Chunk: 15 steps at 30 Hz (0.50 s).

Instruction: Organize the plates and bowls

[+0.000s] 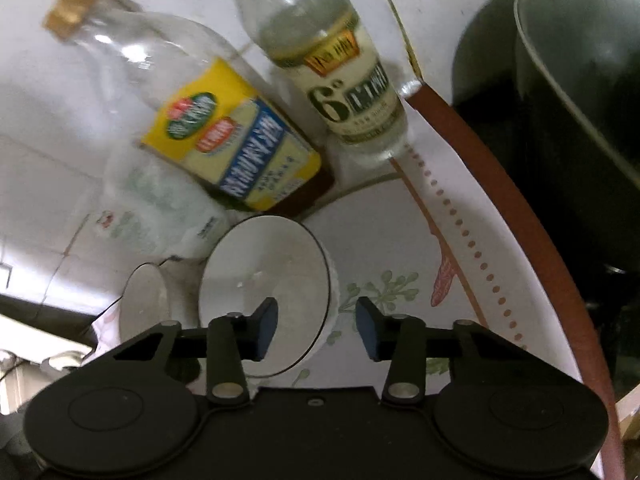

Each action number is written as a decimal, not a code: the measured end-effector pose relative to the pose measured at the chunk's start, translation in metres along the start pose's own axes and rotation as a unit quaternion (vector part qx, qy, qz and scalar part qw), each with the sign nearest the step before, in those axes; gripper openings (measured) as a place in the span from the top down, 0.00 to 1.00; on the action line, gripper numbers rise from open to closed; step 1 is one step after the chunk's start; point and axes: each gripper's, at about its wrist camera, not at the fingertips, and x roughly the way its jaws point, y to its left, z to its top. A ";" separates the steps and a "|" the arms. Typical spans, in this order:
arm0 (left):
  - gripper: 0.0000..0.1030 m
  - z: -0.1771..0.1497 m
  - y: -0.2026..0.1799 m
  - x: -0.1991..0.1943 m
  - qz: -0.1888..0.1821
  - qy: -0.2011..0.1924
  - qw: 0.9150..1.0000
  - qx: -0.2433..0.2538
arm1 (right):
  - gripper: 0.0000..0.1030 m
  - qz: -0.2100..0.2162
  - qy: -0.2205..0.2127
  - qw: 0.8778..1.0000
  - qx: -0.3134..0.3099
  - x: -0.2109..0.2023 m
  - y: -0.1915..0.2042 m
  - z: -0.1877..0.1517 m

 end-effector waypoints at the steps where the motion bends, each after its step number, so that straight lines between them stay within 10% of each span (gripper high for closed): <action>1: 0.58 0.001 0.000 0.006 -0.001 0.006 1.000 -0.006 | 0.61 -0.004 0.002 1.000 0.002 0.005 -0.001 0.000; 15: 0.87 0.014 -0.004 0.033 0.003 0.031 0.999 -0.025 | 0.89 -0.020 0.020 1.000 -0.007 0.026 0.001 0.009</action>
